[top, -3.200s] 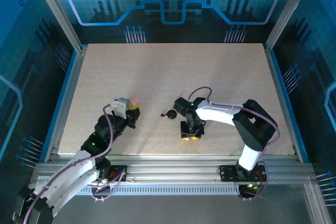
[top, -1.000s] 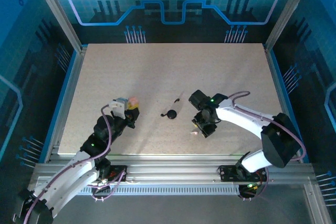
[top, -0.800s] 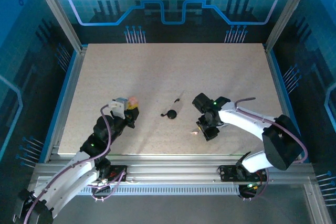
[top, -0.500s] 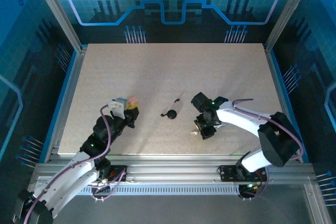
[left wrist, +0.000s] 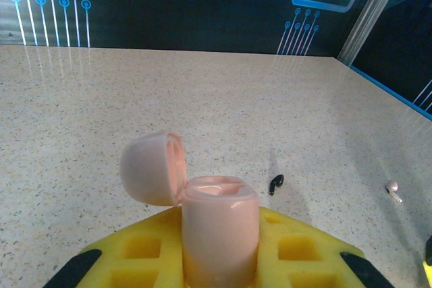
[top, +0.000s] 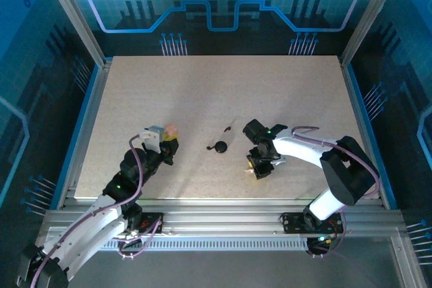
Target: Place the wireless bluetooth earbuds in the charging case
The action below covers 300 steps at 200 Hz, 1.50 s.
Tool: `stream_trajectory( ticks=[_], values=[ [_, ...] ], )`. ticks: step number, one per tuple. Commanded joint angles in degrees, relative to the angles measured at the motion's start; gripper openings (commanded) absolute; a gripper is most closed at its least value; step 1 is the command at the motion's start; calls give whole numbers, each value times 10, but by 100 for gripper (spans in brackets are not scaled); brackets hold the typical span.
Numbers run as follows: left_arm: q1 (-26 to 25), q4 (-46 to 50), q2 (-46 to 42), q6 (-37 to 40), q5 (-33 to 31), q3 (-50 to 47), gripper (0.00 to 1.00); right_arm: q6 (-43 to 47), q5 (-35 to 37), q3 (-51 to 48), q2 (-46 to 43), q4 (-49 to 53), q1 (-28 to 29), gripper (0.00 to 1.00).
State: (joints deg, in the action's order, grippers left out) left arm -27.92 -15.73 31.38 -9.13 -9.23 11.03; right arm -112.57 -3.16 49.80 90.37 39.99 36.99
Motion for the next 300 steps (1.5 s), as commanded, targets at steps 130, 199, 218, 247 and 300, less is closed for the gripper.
stream_trajectory(
  ticks=[130,199,218,247,300],
  values=[
    [-3,7,-6,-7,-12,-8,17,-7,-16,-2,56,-11,-11,26],
    [-2,11,-4,8,-1,-12,18,25,2,2,38,14,-11,20],
    [-2,-1,11,20,23,-17,18,57,34,27,21,49,-11,20],
    [-3,-46,73,46,87,-17,18,123,97,58,-14,98,-18,20],
    [-3,-146,219,94,218,18,17,289,174,87,-79,97,-26,19]
  ],
)
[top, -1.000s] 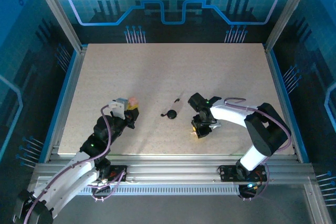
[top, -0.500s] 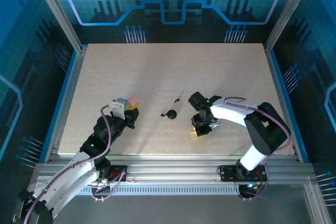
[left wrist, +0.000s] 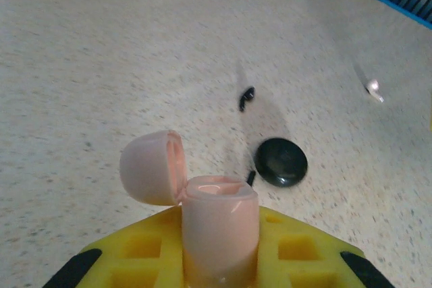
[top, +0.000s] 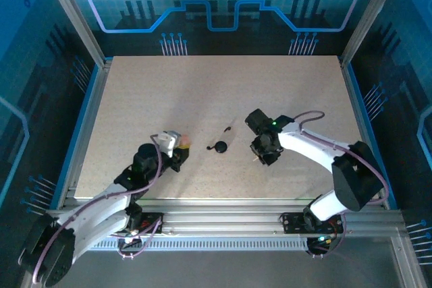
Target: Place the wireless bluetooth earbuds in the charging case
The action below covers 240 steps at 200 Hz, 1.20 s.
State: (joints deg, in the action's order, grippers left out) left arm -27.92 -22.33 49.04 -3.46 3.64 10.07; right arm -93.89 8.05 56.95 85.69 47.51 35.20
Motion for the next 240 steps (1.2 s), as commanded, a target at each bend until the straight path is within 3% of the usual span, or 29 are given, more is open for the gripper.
stream_trajectory(
  ticks=[1,61,124,182,240],
  values=[
    [-3,-81,45,38,91,28,17,104,63,16,-34,19,-9,19],
    [-10,-168,176,57,211,78,17,264,54,-30,-124,-130,-8,19],
    [-21,-218,246,78,309,116,17,398,11,-45,-182,-230,-2,19],
    [-33,-231,259,130,336,129,18,489,14,1,-202,-247,53,20],
    [-35,-313,259,120,340,114,16,530,10,17,-205,-273,113,20]
  ],
)
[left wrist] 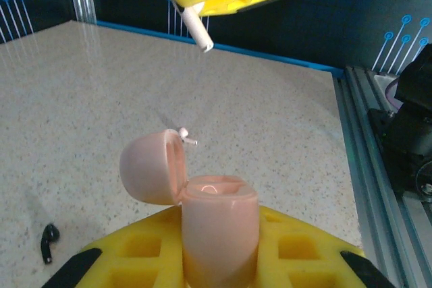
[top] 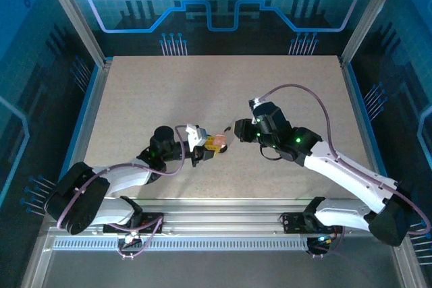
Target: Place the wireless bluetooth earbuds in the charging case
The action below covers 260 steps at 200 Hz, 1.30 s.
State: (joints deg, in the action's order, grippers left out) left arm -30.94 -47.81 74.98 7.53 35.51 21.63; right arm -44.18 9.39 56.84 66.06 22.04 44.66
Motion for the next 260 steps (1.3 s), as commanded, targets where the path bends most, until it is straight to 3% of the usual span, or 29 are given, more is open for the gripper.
stream_trajectory(
  ticks=[1,101,185,260],
  values=[
    [-5,-58,0,10,22,-2,16,33,-3,18,-9,-18,19,20],
    [-5,-148,15,-16,7,-21,16,3,20,27,-6,-32,73,20],
    [-5,-324,66,-49,-24,-55,16,-16,40,25,0,-69,90,19],
    [-6,-324,57,-47,-34,-54,16,-17,50,31,16,-76,100,19]
  ],
)
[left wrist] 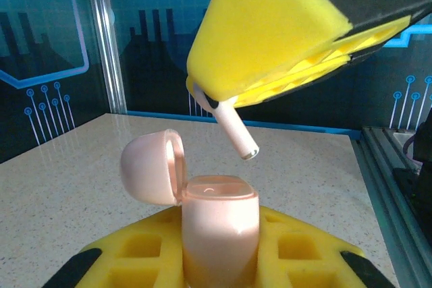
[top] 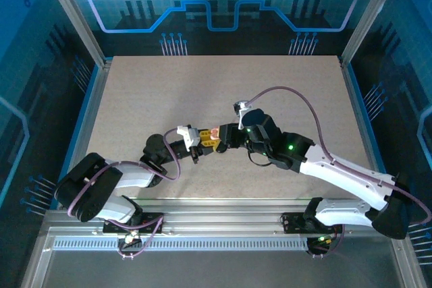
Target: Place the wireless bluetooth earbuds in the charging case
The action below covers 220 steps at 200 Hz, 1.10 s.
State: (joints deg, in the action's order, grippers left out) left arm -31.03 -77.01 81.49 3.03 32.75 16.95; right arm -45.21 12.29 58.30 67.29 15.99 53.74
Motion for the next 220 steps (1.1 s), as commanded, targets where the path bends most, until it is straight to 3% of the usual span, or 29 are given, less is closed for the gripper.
stream_trajectory(
  ticks=[1,220],
  values=[
    [-5,-32,-8,-3,-6,-6,16,-7,21,16,5,-16,9,19],
    [-5,-32,-40,-40,-44,-1,16,-19,33,2,18,-32,15,18]
  ],
)
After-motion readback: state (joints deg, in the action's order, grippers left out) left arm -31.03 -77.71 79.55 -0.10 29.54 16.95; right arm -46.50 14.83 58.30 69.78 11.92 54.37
